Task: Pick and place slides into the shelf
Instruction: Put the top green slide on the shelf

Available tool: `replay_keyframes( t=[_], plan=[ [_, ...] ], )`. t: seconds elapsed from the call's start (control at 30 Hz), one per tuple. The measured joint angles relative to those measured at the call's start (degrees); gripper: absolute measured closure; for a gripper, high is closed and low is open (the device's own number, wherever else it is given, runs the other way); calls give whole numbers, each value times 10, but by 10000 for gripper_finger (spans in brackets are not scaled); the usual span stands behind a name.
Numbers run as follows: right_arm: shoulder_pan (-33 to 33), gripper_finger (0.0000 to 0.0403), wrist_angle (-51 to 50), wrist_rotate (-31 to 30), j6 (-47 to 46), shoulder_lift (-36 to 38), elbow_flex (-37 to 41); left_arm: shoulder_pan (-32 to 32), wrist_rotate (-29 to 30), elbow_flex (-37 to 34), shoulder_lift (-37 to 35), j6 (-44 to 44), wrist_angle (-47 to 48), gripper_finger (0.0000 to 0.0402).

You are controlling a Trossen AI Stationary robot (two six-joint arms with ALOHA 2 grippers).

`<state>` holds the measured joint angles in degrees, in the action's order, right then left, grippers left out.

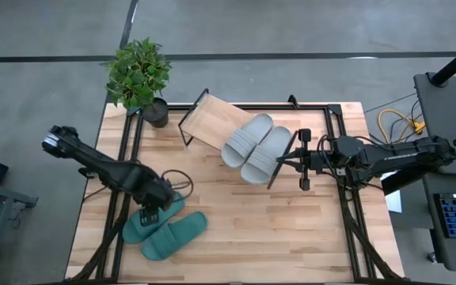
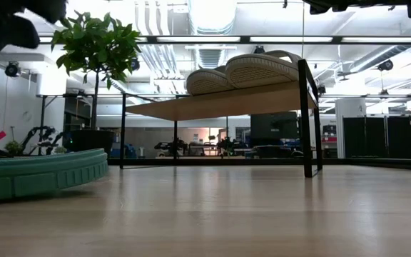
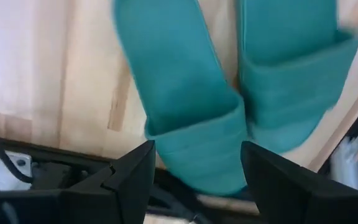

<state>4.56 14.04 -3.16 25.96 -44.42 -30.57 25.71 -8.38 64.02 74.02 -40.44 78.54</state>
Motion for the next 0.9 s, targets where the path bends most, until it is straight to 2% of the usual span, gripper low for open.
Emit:
replay_keyframes(
  t=[0.2,0.33,0.47,0.67,0.9],
  plan=[
    [0,394,1,0,1,0,0,-4,-36,-17,47,157,-34,180],
    [0,394,3,0,2,0,0,-10,-60,-22,64,223,-79,188],
    [0,394,9,0,2,0,0,-11,-73,-29,78,262,-80,213],
    [0,394,11,0,2,0,0,-19,-139,-72,80,279,-82,252],
    [0,394,11,0,2,0,0,-33,-137,-105,73,305,-107,267]
  ],
)
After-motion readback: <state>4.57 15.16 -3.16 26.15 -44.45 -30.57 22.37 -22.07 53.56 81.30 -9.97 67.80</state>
